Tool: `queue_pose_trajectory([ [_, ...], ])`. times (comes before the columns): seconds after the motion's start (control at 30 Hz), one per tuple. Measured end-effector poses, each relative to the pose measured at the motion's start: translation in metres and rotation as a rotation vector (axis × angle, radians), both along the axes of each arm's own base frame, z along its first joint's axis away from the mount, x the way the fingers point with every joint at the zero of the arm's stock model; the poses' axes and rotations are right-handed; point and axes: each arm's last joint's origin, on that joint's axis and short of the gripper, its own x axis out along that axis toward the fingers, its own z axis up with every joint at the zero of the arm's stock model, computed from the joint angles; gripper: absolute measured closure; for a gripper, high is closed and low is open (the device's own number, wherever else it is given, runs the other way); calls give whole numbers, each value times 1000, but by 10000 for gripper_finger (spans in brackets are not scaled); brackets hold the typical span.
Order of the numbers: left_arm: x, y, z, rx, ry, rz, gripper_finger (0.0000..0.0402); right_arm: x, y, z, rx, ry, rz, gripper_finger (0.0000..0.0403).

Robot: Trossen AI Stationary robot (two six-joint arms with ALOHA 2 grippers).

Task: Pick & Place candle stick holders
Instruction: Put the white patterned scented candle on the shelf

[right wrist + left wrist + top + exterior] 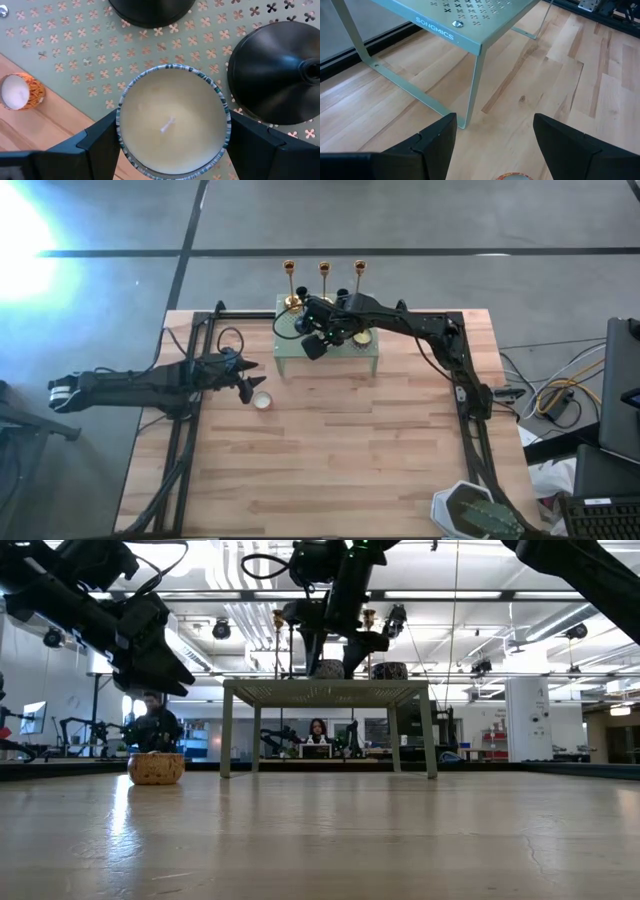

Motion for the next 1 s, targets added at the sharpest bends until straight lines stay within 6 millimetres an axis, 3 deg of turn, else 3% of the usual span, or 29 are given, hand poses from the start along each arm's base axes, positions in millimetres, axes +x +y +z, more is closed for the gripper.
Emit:
queue_pose_trajectory([
  [0.47,0,0,-1,-6,5,-2,133,0,0,-1,-2,1,9,109],
  [1.0,0,0,-1,-7,10,-2,133,0,-1,-1,-5,6,50,42],
])
